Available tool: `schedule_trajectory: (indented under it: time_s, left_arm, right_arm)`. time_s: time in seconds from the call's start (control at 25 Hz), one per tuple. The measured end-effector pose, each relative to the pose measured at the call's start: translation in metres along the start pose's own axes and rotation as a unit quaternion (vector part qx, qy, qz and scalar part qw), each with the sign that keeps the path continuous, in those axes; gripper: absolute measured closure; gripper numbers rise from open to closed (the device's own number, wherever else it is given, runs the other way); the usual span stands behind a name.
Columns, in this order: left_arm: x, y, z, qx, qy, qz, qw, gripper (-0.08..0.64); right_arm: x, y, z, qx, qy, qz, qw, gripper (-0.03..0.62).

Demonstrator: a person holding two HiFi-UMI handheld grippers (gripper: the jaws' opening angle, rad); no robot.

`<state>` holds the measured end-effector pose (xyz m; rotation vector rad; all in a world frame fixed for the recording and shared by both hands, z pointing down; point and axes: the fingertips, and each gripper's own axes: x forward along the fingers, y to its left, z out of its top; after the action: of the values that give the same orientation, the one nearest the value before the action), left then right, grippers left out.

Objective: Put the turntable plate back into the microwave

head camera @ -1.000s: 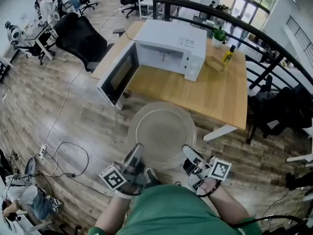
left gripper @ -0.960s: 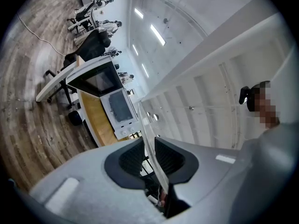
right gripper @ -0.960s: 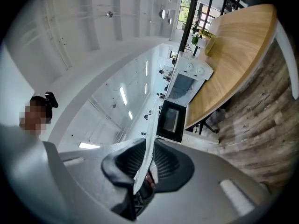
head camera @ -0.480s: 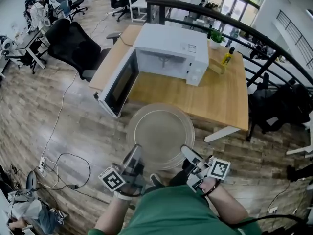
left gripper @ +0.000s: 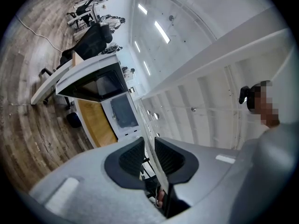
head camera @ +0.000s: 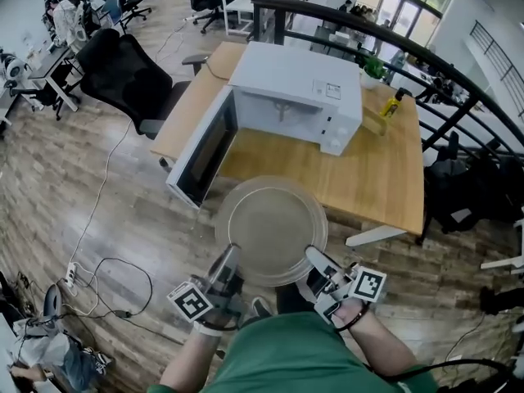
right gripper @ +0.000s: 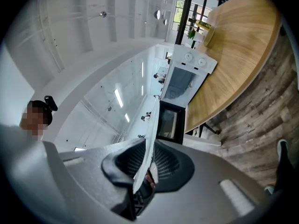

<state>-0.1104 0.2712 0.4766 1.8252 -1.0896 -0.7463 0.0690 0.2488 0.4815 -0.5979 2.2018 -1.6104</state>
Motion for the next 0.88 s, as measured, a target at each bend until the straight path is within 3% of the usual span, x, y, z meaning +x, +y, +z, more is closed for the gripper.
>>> schedule_trajectory:
  time_s: [0.28, 0.44, 0.64, 0.88]
  left_arm:
    - [0.051, 0.015, 0.021, 0.002, -0.008, 0.008, 0.9999, 0.483]
    - [0.081, 0.019, 0.026, -0.025, -0.019, 0.006, 0.9995, 0.483]
    - [0.112, 0.028, 0.032, -0.01, -0.015, 0.017, 0.9997, 0.483]
    - [0.149, 0.032, 0.033, -0.035, -0.026, 0.014, 0.999, 0.482]
  right_arm:
    - [0.033, -0.017, 0.049, -0.002, 0.012, 0.007, 1.0, 0.537]
    - [0.046, -0.023, 0.08, 0.0, 0.016, 0.011, 1.0, 0.537]
    - [0.059, -0.036, 0.111, 0.004, 0.023, 0.014, 1.0, 0.537]
    - [0.071, -0.051, 0.143, 0.012, 0.033, 0.016, 0.999, 0.537]
